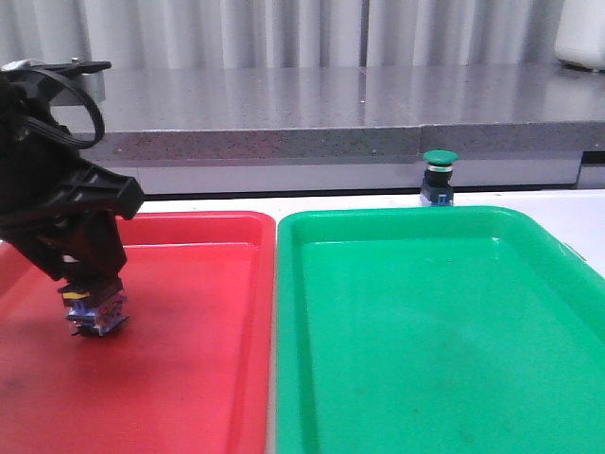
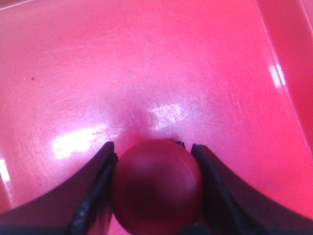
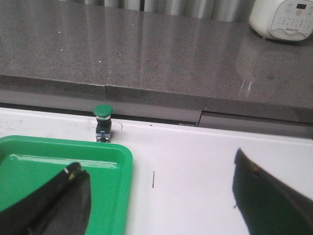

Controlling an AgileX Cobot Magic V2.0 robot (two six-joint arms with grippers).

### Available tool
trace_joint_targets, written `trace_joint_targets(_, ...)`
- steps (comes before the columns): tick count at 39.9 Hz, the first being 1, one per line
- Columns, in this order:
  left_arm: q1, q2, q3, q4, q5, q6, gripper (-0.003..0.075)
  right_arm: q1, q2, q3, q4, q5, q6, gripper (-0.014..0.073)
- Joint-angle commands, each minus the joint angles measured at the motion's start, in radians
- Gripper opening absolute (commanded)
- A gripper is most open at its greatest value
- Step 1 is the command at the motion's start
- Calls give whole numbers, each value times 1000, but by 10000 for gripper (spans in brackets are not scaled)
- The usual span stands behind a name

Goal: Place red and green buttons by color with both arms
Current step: 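Carry the red button into the red tray and lower it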

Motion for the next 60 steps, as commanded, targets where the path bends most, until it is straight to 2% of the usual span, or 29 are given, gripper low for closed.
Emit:
trace_joint_targets(1, -8, -39, -23, -11, -26, -10, 148, -5, 14, -36, 7, -76, -4, 608)
trace_joint_targets(37, -8, -39, -23, -11, 35, -10, 151, -5, 14, -36, 7, -76, -4, 608)
trace_joint_targets(39, -8, -39, -23, -11, 35, -10, 191, -5, 14, -36, 7, -76, -4, 608)
trace_joint_targets(44, -8, -39, -23, -11, 29, -10, 380, -5, 14, -36, 7, -76, -4, 608)
trace_joint_targets(51, -8, -39, -23, -11, 24, -10, 548, -5, 14, -36, 7, -76, -4, 608)
trace_joint_targets(54, -8, -39, -23, -26, 24, -10, 582, -5, 14, -36, 7, -76, -4, 608)
trace_joint_targets(60, -8, -41, -26, -38, 23, -10, 583, -5, 14, -36, 7, -76, -4, 608)
